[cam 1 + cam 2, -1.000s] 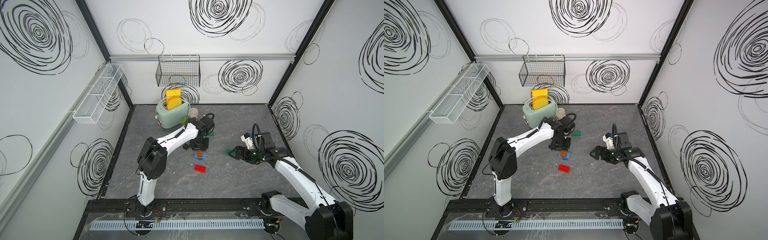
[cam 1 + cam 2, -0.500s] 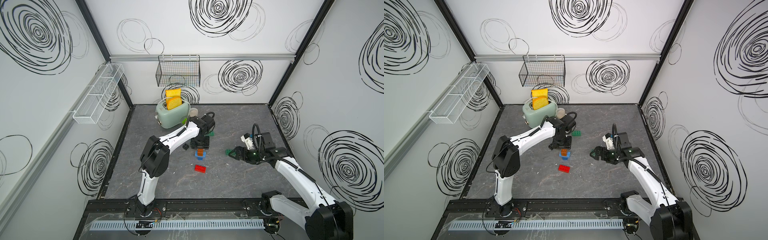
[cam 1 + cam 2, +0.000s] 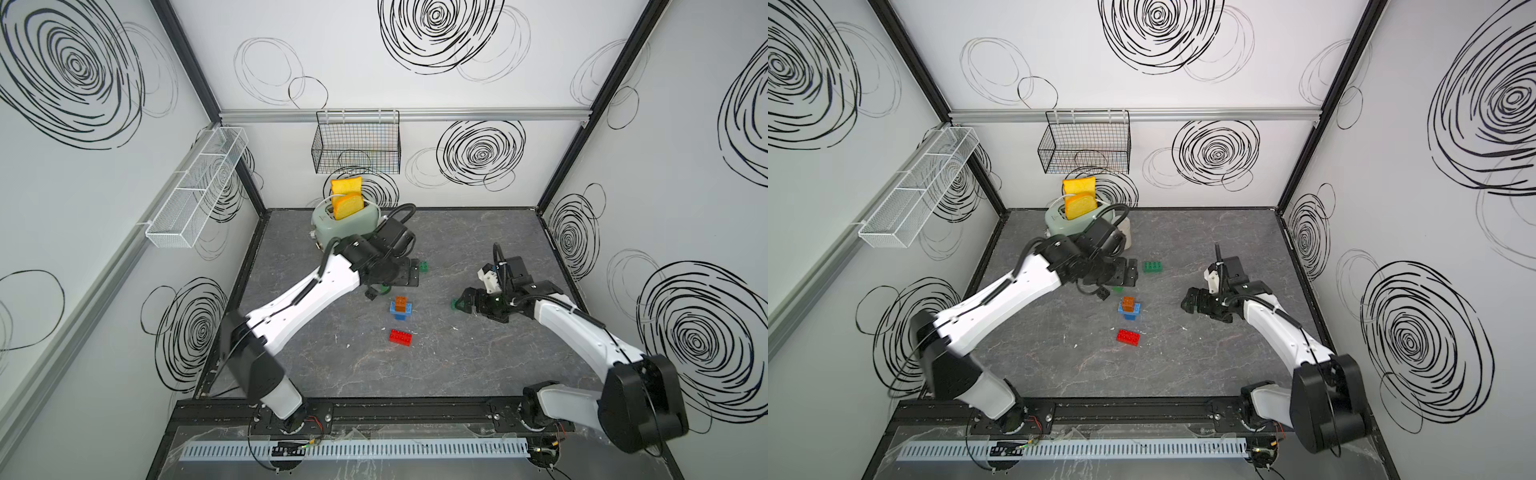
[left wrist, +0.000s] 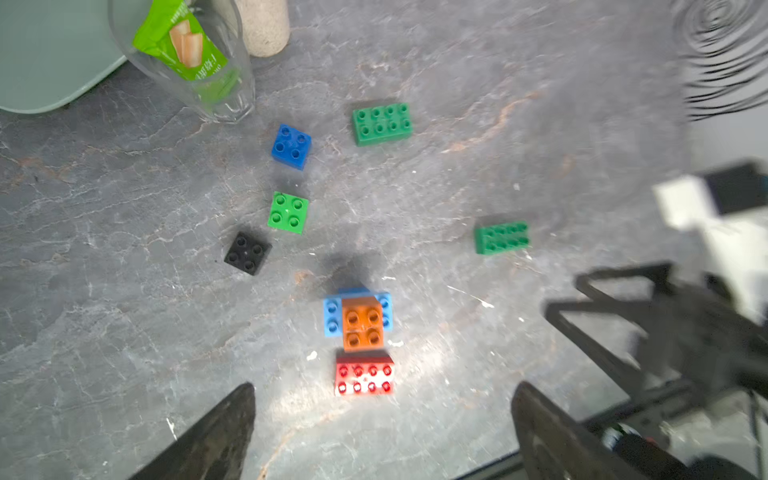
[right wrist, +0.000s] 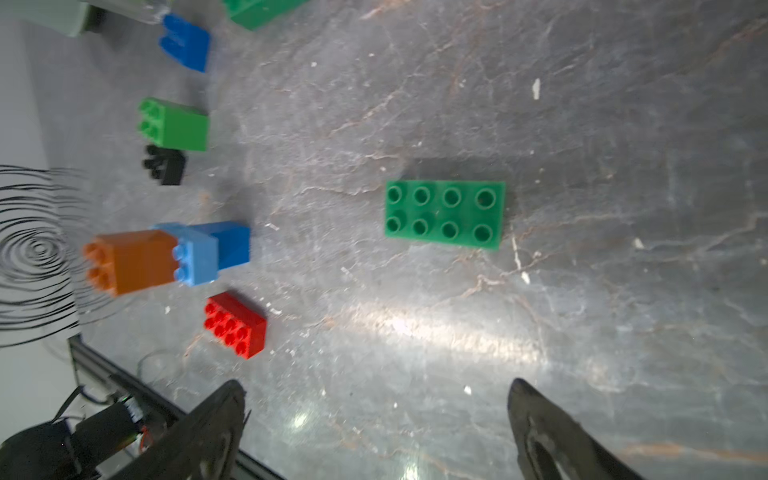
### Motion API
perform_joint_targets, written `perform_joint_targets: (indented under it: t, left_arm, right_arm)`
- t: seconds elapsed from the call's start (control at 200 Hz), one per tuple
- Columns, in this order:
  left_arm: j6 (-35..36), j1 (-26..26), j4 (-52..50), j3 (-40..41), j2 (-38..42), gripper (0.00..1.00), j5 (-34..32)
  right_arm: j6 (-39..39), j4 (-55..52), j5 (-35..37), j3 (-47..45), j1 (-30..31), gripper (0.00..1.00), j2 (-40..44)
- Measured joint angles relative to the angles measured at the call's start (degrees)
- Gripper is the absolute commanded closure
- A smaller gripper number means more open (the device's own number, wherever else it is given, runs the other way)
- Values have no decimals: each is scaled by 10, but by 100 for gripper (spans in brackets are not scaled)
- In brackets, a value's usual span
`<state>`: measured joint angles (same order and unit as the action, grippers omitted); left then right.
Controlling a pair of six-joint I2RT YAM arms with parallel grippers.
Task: Assemble the letter f with lego
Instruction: Pick up the lego brick from the center of the board.
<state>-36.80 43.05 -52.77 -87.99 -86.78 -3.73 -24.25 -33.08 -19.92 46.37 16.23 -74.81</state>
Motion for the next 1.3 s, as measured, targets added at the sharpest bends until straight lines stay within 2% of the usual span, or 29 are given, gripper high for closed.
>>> perform_joint_targets:
  t: [0.105, 0.225, 0.45, 0.55, 0.76, 0.89, 1.03, 1.171, 1.301]
  left_arm:
    - [-13, 24, 65, 135, 147, 2, -9]
    - [-20, 20, 107, 256, 244, 2, -8]
    - [-28, -97, 130, 393, 305, 2, 52]
    - [-32, -129, 131, 408, 318, 2, 66]
    - [-42, -136, 173, 438, 318, 2, 92]
    - [-47, -151, 181, 464, 313, 2, 101]
    - [-46, -162, 187, 477, 312, 2, 102]
    - [-45, -176, 198, 484, 308, 2, 111]
    - [-34, -198, 220, 484, 294, 1, 137]
  right_arm:
    - [0, 32, 33, 16, 13, 1, -79]
    - [0, 43, 80, 43, 47, 1, -145]
    - [-11, 54, 146, 103, 60, 1, -219]
    - [-11, 53, 165, 111, 56, 0, -237]
    - [-8, 57, 178, 115, 55, 8, -244]
    - [-4, 56, 185, 115, 61, 6, -244]
    - [-1, 52, 192, 115, 79, 12, -244]
    - [1, 48, 202, 116, 94, 22, -244]
    - [2, 40, 213, 121, 99, 41, -244]
